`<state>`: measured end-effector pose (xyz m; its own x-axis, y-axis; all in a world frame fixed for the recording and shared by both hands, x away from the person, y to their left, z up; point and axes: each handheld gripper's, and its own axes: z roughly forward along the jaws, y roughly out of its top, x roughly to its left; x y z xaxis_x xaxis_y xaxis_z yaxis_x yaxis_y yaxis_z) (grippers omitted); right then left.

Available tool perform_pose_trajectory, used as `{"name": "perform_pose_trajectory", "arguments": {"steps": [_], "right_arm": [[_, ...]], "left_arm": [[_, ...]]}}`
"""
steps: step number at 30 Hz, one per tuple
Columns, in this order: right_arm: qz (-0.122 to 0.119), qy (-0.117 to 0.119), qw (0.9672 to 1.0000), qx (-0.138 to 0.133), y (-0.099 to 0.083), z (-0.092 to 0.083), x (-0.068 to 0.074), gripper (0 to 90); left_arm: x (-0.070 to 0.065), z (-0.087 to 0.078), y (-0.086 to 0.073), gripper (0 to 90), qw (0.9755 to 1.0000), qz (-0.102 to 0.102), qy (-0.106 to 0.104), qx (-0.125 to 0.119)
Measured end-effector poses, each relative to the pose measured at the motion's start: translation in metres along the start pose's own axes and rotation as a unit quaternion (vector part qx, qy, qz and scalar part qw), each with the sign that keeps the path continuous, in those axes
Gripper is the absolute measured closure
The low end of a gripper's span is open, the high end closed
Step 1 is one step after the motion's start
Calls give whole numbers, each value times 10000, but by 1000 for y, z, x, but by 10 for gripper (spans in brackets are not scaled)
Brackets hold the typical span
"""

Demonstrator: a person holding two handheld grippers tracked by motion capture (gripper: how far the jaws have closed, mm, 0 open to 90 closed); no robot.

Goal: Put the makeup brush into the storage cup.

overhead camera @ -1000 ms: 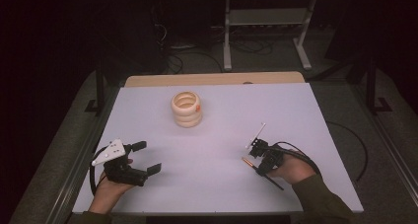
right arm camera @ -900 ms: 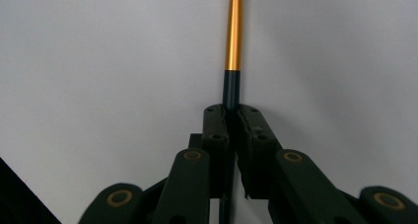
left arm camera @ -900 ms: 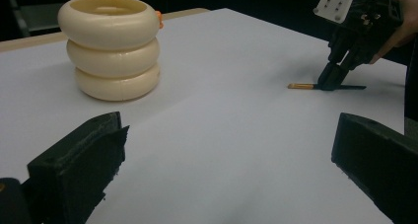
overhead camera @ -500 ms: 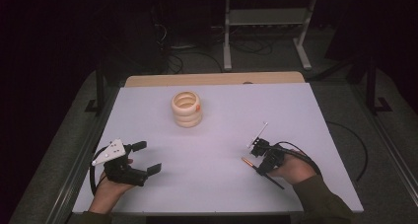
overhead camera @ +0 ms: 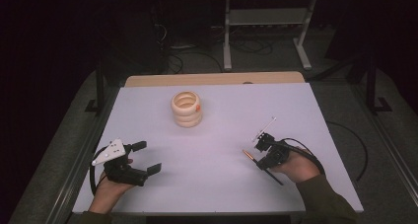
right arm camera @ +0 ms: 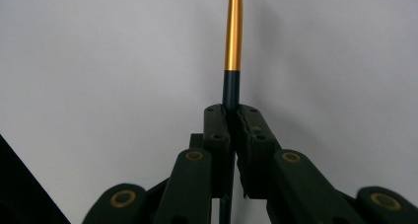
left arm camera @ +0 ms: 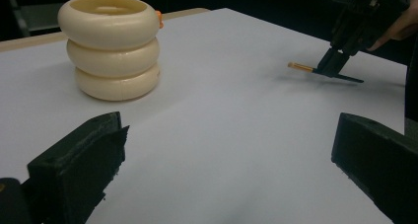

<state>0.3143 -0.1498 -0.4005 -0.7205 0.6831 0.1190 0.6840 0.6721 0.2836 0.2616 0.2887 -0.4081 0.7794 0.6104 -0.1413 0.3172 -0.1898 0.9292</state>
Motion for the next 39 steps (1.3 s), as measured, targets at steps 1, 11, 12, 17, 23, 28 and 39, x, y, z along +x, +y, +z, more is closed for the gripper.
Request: {"name": "perform_pose_trajectory", "arguments": {"steps": [1, 11, 12, 17, 23, 28, 39], "right_arm": [[6, -2, 10000, -90, 0, -2, -1, 827], [155, 50, 9979, -630, -1, -12, -5, 827], [146, 38, 9975, -691, -2, -12, -5, 827], [141, 193, 9948, -995, -3, -17, -7, 827], [85, 344, 9901, -1358, -6, -20, -9, 827], [-16, 470, 9848, -1671, -8, -22, -9, 827], [-286, 637, 9693, -2360, -14, -22, -8, 827]], "left_arm": [[0, 0, 0, 0, 10000, -2, -1, -1], [0, 0, 0, 0, 10000, -1, -1, 0], [0, 0, 0, 0, 10000, -2, -1, -1], [0, 0, 0, 0, 10000, 11, -5, -7], [0, 0, 0, 0, 10000, 12, -1, 2], [0, 0, 0, 0, 10000, 12, 6, -1], [0, 0, 1, 0, 10000, 26, 2, 27]]}}
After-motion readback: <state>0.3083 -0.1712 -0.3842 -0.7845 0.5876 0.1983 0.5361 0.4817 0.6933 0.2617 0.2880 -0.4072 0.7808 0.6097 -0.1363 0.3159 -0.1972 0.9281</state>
